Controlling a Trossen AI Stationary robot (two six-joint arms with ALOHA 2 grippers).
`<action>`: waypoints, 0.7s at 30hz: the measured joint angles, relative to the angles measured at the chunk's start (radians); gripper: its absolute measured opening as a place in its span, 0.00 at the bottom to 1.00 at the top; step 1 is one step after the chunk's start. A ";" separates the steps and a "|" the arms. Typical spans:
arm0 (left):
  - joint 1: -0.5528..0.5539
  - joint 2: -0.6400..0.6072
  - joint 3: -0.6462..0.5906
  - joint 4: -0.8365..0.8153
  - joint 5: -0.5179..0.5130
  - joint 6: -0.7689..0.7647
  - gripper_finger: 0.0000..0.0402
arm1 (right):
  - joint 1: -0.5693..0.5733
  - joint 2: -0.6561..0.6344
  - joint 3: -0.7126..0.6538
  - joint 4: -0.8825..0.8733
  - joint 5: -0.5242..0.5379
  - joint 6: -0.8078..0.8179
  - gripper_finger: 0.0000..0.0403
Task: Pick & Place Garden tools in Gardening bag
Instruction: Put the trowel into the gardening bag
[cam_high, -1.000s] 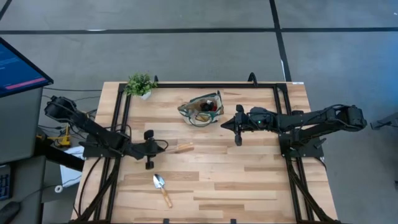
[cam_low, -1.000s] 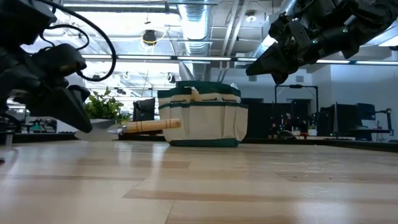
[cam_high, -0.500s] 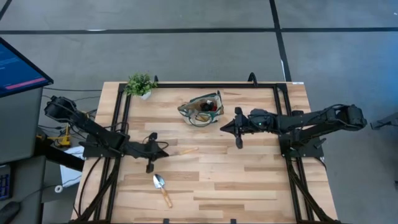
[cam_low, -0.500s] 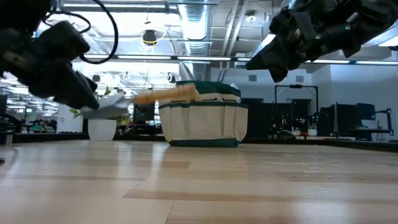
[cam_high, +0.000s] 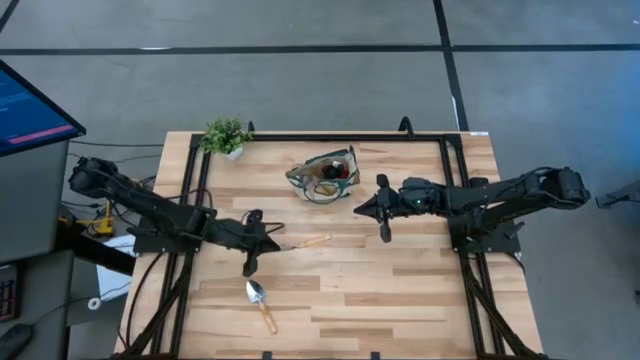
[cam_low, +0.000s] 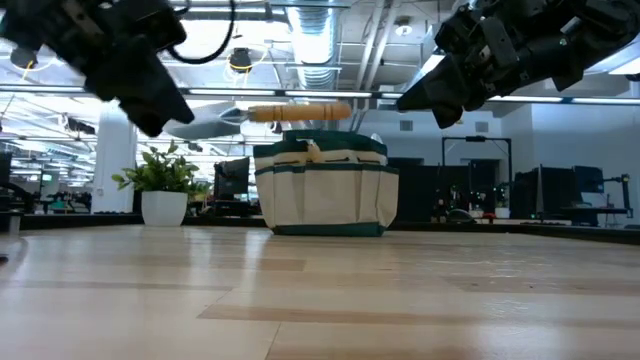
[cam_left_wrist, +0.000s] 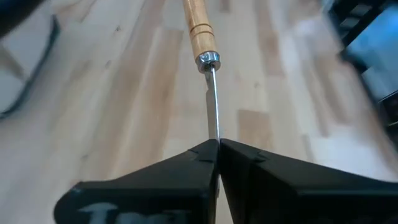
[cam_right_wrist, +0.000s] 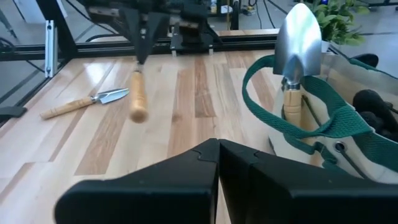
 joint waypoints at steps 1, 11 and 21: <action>0.014 0.000 0.031 -0.064 0.002 0.014 0.00 | 0.000 -0.001 0.000 0.000 0.000 -0.001 0.00; 0.180 0.001 0.190 -0.341 0.132 0.118 0.00 | 0.017 0.027 0.113 -0.085 -0.055 0.005 0.00; 0.242 0.002 0.226 -0.446 0.155 0.184 0.00 | 0.070 0.296 0.403 -0.242 -0.099 -0.112 0.00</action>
